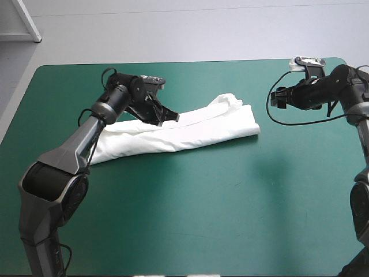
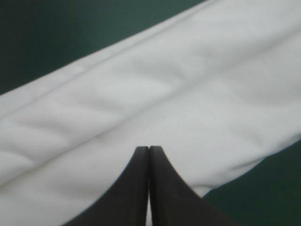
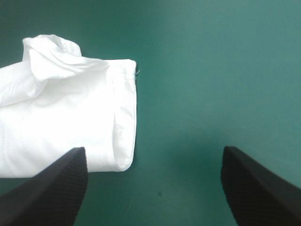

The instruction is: Fold the cloth

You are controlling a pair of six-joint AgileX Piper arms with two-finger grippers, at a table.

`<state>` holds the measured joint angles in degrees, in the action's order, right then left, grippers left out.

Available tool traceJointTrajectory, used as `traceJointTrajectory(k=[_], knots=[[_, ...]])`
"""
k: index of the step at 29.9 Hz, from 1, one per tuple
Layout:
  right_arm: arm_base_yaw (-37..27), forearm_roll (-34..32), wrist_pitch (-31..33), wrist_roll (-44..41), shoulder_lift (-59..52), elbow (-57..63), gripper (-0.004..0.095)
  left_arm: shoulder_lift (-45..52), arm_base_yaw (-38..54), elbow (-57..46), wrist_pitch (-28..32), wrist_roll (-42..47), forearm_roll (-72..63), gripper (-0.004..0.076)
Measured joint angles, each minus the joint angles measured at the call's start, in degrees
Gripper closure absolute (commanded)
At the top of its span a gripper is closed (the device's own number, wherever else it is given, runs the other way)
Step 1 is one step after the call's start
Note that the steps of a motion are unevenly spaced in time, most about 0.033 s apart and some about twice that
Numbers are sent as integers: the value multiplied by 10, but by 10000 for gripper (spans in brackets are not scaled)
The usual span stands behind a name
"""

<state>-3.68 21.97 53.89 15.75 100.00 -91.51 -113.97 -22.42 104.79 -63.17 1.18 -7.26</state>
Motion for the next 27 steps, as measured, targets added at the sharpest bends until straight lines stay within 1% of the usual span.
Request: traceJointTrajectory(k=[5,8,13,18,23,27], knots=[[0,41,7,21,19,1,171,-35,-25,-26,32,3,-1,732],[0,79,14,39,33,2,171,-58,-31,-30,42,4,-1,732],[0,128,17,59,63,2,171,-70,-32,-28,45,5,-2,732],[0,146,14,65,105,2,171,-70,-32,-28,45,6,-3,732],[1,191,15,86,152,2,171,-70,-33,-28,45,8,-2,732],[14,208,13,93,179,2,172,-70,-33,-28,45,13,-2,732]])
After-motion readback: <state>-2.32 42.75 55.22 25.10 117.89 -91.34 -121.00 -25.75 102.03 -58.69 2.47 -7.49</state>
